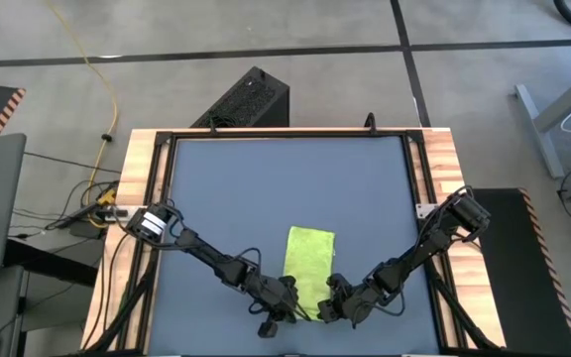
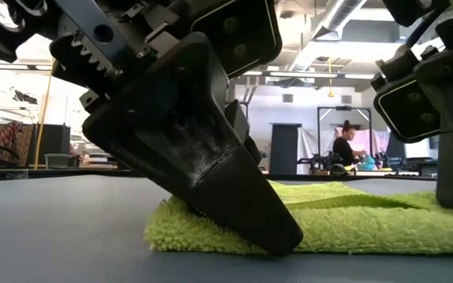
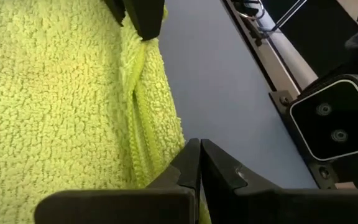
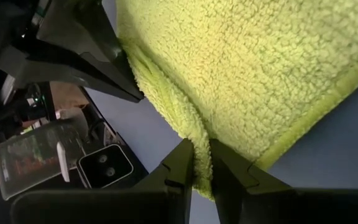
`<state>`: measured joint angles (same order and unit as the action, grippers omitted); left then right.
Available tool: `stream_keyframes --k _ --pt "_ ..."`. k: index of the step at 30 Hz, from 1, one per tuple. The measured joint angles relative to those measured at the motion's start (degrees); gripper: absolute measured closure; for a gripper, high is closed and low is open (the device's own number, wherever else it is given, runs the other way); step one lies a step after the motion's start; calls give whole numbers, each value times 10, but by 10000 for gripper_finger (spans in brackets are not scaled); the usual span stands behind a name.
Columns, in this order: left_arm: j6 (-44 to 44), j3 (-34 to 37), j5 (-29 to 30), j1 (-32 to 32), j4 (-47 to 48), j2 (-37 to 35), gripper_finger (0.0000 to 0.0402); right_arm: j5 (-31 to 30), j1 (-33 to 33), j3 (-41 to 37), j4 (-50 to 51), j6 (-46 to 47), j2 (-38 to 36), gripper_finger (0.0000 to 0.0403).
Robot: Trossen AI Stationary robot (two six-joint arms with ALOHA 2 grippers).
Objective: Roll towel
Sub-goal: Roll the green towel
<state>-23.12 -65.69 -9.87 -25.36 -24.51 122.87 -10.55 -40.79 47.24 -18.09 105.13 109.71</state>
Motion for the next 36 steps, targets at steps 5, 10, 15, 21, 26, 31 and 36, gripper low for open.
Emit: stream_keyframes --k 5,10,15,21,26,31,36 --pt "-4 0 0 0 1 0 401 -1 0 0 4 -7 -4 325" --pt "-5 0 -2 0 1 0 401 -9 0 0 51 -18 -33 325" --pt "-7 0 -3 0 2 0 401 -14 -2 -2 109 -28 -68 318" --pt "-11 1 -3 0 1 0 401 -14 -5 -2 146 -30 -94 258" --pt "-15 1 -3 0 -5 0 401 -14 -5 -1 148 -30 -99 187" --pt "-21 1 -4 1 -6 0 401 -4 -5 -1 134 -33 -100 155" --pt "-21 1 -16 2 -10 0 401 6 -18 -1 96 -34 -99 156"
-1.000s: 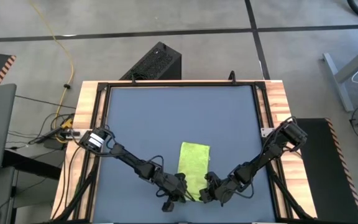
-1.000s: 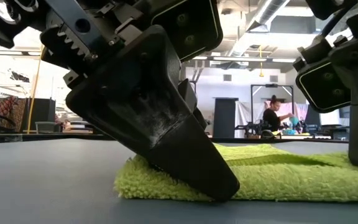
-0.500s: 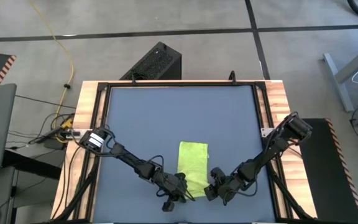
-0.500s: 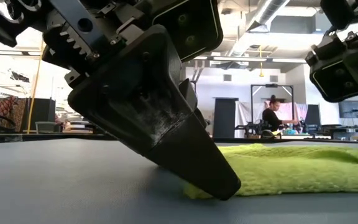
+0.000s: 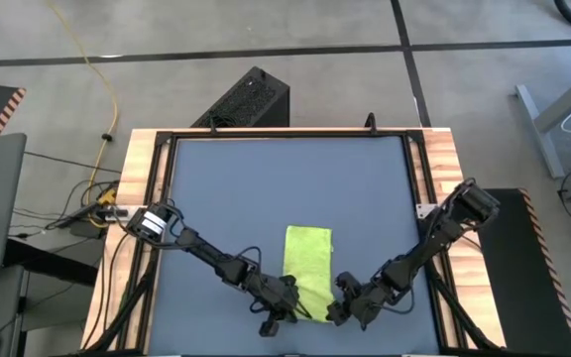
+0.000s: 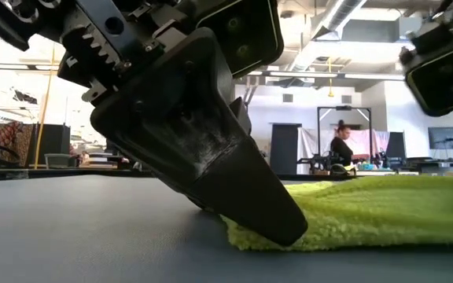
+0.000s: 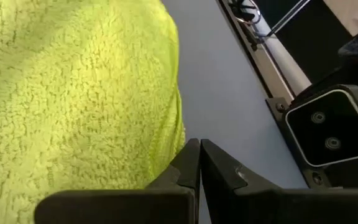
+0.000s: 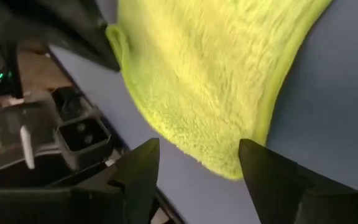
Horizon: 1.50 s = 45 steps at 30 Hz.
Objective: Roll towel
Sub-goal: Roll the green towel
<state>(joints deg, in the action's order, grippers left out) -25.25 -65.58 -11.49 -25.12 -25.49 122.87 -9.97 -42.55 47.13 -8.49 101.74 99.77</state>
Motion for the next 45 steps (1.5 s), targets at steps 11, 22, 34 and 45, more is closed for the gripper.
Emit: stream_keyframes --k 11,22,34,45 --pt "17 1 -74 12 -20 -15 401 -5 -5 0 -11 -32 -1 158" --pt "14 1 -82 17 -17 -15 401 -97 -99 2 -38 -358 -53 159" --pt "-5 0 -117 21 -19 -15 401 -211 -113 110 22 -805 84 160" --pt "-9 0 -118 21 -20 -15 401 -228 -102 162 179 -700 121 234"
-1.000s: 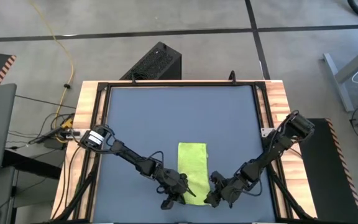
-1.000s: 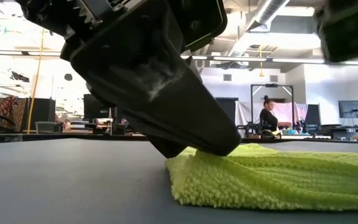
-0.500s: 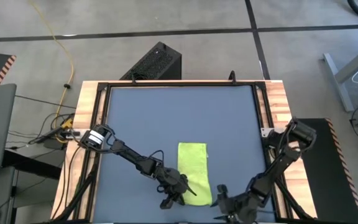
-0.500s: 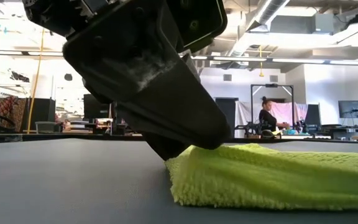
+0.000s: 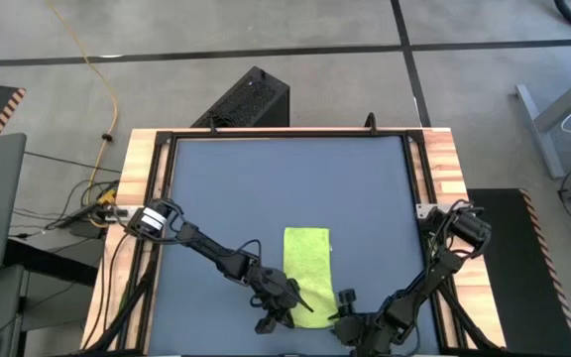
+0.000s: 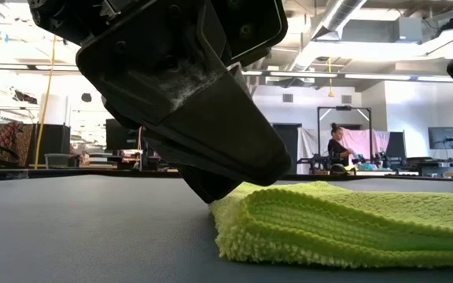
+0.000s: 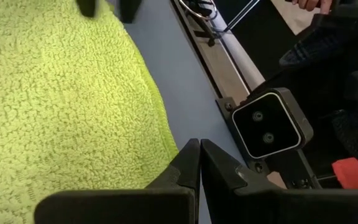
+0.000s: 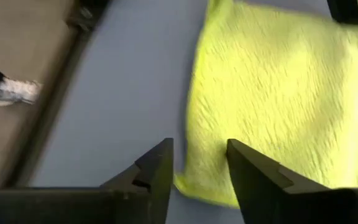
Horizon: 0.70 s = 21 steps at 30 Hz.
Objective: Roll towel
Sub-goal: Roll the green towel
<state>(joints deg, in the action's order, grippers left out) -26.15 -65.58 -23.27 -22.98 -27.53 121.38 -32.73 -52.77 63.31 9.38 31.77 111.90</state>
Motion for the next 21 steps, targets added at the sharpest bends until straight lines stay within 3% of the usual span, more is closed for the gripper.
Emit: stream_keyframes --k 13,17,21 --pt "-10 0 -8 0 -42 0 401 14 0 -37 -45 122 -2 340" --pt "-13 -1 -1 0 -78 -1 401 50 9 -37 -62 197 -2 384" --pt "-8 -1 1 -1 -66 -1 401 92 14 -37 -81 269 -3 387"
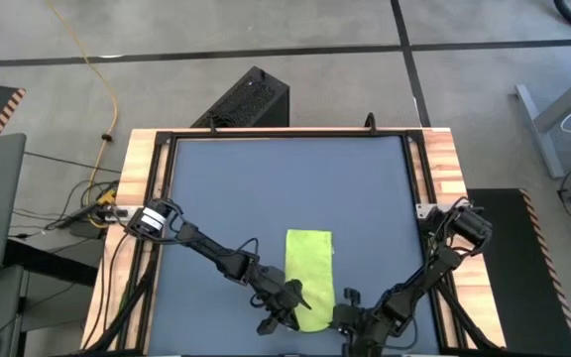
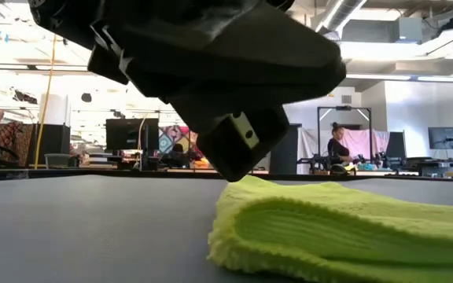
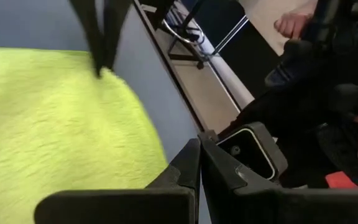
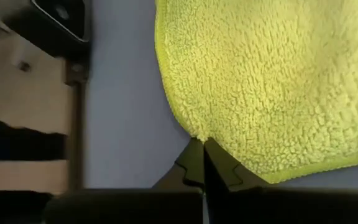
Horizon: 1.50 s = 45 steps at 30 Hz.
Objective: Roll towel
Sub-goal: Roll the green towel
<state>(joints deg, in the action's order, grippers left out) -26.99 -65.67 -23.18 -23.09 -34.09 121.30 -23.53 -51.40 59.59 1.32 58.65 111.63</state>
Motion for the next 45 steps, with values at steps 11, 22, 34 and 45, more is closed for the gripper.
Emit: stream_keyframes --k 11,22,34,45 --pt "91 35 164 -38 93 -87 401 -35 -37 -120 -276 159 -2 389" --pt "114 41 217 -64 109 -78 391 22 6 -165 -353 263 -3 390" --pt "244 41 247 -99 143 -78 253 52 37 -165 -332 323 -4 390" --pt "349 -52 339 -132 149 9 229 78 43 -165 -332 326 -4 388"
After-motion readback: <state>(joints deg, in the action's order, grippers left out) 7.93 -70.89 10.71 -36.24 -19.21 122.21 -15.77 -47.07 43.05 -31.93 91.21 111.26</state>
